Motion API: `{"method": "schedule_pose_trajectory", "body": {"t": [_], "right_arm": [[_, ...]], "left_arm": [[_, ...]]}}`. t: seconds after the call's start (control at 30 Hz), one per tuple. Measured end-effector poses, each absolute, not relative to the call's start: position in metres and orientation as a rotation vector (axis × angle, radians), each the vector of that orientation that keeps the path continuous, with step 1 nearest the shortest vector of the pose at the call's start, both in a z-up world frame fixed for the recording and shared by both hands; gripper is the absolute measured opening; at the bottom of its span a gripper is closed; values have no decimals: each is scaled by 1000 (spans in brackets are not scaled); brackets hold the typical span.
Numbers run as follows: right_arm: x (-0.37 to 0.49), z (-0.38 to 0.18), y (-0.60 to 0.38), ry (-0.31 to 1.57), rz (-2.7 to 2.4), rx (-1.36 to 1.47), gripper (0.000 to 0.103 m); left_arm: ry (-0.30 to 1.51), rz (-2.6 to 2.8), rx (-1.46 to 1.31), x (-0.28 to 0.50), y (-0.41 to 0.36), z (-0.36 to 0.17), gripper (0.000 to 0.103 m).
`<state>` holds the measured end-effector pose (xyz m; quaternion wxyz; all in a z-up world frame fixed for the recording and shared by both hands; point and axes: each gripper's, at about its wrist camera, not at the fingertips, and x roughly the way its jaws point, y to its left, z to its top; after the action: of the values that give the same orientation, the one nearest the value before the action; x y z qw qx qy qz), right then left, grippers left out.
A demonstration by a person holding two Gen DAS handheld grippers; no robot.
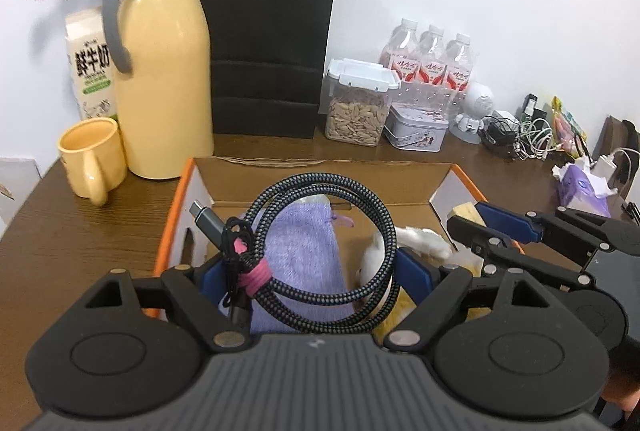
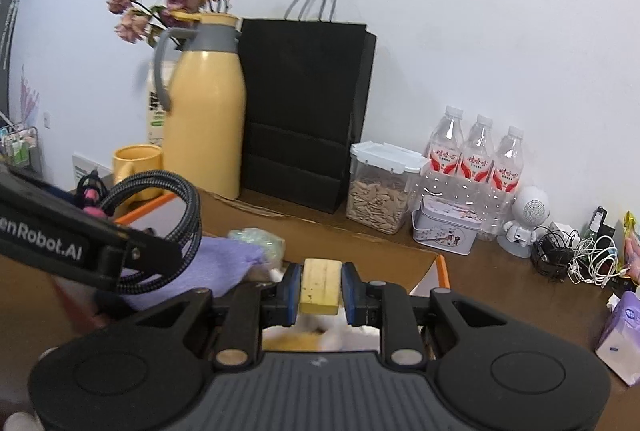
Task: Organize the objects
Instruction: 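Carry the braided cable and yellow sponge into the box and open both grippers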
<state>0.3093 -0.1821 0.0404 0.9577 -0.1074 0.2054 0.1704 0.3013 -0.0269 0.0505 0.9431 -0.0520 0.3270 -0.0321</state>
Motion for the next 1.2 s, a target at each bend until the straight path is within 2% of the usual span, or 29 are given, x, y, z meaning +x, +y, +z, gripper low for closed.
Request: {"method": "schedule_pose_trajectory", "body": {"t": [0.33,0.4,0.43,0.47,0.5,0.53,0.57,0.6,0.63,0.7,0.83,1.2], "right_arm": [[357,20,-189,455,333,-194,21],[361,18,-192,463,331,-182,21],[362,16,-194,472,332,-178,22],[364,14,-196,481,333,-173,21],[365,13,-197,484,333,-169,25],[365,12,-198,489,332,-167,39],[366,11,-198,492,329,-163,48],[365,10,-199,489,328,-161,67],[364,10,-199,488,327,-164,82],[362,10,-199,487,334,-166,95],[359,11,-198,484,345,-167,101],[340,26,-197,438,342,-179,103]], "left_arm": [[659,-30,-78,341,-36,27,86],[652,-27,-70,344,-35,23,90],[640,-22,-68,344,-35,23,94],[622,-18,-68,343,-35,22,103],[596,-17,-73,341,-33,23,103],[581,-13,-79,340,-32,23,103],[579,-9,-83,340,-31,24,103],[578,-7,-89,339,-29,24,103],[579,-4,-95,339,-27,25,103],[575,5,-112,340,-23,26,103],[580,11,-124,340,-18,26,103],[541,16,-125,316,-13,38,103]]}}
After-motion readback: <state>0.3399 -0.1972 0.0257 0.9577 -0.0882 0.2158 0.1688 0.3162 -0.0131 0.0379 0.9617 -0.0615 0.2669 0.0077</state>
